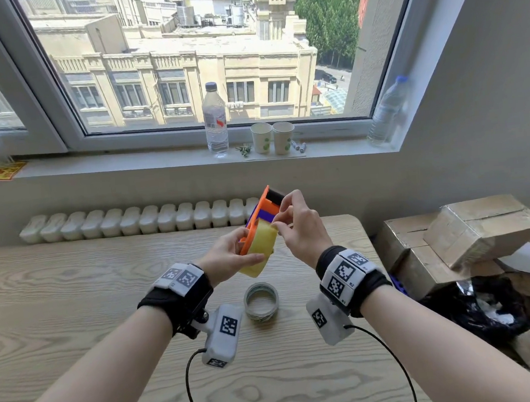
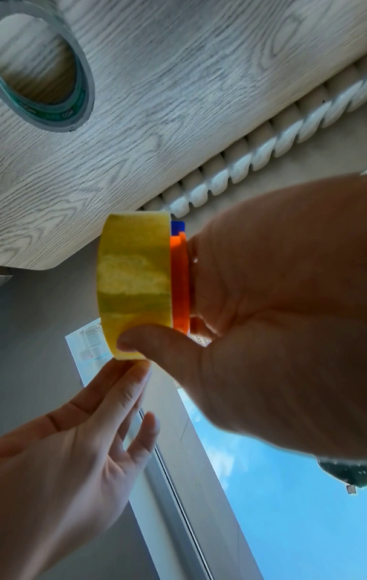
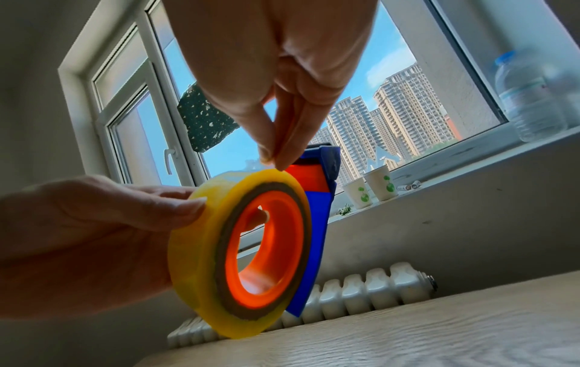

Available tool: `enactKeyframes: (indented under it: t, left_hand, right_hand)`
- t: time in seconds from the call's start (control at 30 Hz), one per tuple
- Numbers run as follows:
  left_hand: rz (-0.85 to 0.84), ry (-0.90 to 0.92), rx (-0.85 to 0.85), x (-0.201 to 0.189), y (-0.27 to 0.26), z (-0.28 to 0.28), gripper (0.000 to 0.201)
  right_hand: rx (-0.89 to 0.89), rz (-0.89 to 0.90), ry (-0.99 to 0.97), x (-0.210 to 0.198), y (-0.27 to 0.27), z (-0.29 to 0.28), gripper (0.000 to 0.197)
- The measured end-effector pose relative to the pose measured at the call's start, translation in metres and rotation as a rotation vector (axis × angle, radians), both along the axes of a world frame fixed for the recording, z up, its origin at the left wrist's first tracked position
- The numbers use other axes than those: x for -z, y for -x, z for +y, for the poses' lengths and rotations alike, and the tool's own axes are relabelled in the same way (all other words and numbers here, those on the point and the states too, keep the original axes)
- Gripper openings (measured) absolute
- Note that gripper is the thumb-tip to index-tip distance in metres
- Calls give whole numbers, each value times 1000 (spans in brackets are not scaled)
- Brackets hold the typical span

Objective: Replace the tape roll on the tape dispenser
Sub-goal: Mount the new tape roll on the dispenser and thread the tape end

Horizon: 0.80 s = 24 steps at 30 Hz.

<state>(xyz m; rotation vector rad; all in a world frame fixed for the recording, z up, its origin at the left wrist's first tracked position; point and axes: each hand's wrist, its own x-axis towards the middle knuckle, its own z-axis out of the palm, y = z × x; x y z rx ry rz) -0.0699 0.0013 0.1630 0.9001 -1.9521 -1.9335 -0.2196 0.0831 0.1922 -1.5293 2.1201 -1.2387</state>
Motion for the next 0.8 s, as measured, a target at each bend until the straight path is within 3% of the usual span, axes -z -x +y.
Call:
enactKeyframes:
  t: [0.17, 0.27, 0.43, 0.57, 0.8]
  left_hand:
    - [-19, 14, 3, -1, 0, 0, 50]
    - [-24, 20, 10, -1, 0, 1, 52]
    - [-26, 48, 22, -2, 0, 3, 51]
    - [-46, 73, 47, 0, -1, 1, 41]
    - [-16, 89, 59, -1, 3, 1, 36]
  right_hand:
    - [-14, -43, -14, 1, -1, 1, 27]
    - [-5, -88, -49, 2, 0, 1, 15]
    - [-43, -133, -141, 0, 3, 1, 27]
    - [-6, -131, -93, 4, 4, 0, 13]
    - [-14, -139, -45, 3, 7, 0, 12]
